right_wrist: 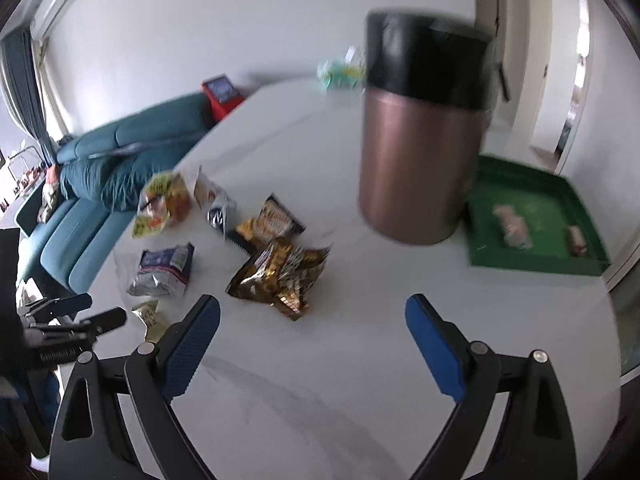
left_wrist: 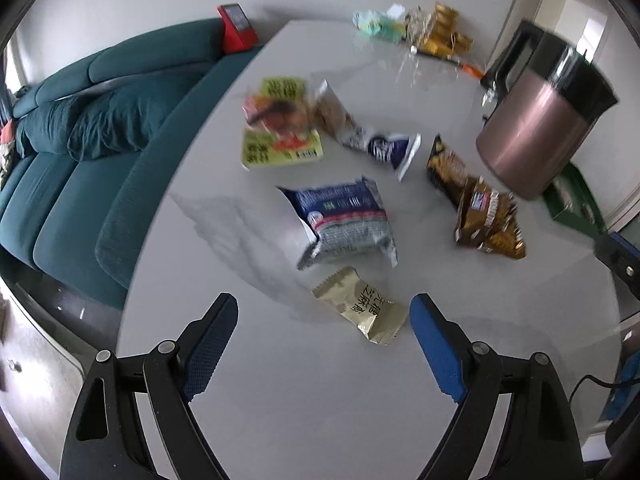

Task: Organize snacks
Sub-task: 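Return both tools to the table and approach the cream candy packet and brown biscuit bag, then grasp the cream candy packet with left tool while right tool grasps the brown Nutrition bag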

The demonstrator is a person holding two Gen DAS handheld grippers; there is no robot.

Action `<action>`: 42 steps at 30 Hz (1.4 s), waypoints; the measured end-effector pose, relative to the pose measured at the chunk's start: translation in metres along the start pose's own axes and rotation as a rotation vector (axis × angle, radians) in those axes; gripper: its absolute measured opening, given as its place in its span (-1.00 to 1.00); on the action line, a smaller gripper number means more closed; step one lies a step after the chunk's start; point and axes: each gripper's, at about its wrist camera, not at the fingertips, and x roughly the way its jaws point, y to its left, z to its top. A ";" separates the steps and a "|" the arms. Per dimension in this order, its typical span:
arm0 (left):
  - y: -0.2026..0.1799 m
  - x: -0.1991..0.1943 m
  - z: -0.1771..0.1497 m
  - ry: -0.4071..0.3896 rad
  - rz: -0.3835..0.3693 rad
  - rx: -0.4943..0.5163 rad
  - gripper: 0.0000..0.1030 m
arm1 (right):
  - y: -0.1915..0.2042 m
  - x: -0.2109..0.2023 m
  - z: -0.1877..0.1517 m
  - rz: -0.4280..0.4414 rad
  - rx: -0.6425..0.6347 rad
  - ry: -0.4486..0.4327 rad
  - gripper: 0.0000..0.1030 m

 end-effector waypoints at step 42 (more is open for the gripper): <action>-0.014 0.031 -0.008 0.043 -0.033 0.064 -0.53 | 0.021 0.113 0.015 0.066 -0.023 0.171 -0.46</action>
